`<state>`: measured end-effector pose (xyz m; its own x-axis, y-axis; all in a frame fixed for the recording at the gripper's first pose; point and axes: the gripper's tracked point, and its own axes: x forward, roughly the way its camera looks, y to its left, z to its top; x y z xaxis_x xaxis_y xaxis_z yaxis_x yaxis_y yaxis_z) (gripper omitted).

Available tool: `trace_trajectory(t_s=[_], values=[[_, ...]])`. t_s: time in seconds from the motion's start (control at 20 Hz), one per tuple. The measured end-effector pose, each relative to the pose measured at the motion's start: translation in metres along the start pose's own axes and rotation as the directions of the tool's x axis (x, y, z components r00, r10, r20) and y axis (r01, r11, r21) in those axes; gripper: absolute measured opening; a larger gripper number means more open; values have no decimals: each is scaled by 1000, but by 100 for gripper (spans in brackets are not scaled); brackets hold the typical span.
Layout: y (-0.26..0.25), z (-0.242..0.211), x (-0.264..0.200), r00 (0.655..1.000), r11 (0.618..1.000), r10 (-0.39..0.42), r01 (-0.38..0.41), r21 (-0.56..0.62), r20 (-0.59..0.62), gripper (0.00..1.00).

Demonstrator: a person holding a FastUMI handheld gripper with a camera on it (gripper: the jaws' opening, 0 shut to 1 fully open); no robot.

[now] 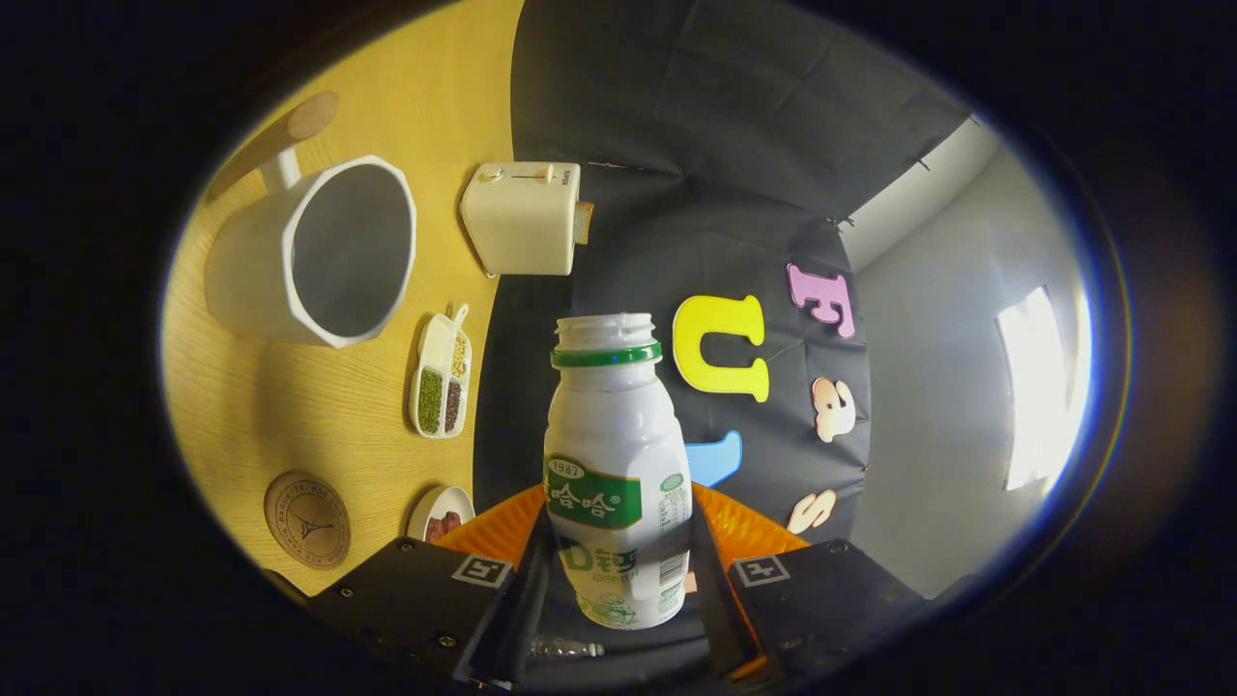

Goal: Take the bottle from table, then pour the juice into the cup, finally place the bottle on the coaster

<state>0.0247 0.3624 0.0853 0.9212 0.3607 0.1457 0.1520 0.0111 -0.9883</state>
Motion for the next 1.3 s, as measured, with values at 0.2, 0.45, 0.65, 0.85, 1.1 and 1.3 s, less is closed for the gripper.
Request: trace_trajectory(t_s=[0.2, 0.45, 0.65, 0.85, 1.1, 1.3], values=[[-2, 0, 1, 1000, 1000, -7, 7, -15, 4, 69], [-4, 1, 3, 1000, 1000, -12, 12, -24, 5, 69], [-7, 0, 4, 1000, 999, -19, 19, -31, 6, 69], [-9, -2, 3, 1000, 999, -24, 25, -36, 6, 69], [-11, -2, 3, 1000, 999, -29, 29, -42, 8, 69], [-12, -1, 1, 999, 998, -32, 33, -50, 10, 69]])
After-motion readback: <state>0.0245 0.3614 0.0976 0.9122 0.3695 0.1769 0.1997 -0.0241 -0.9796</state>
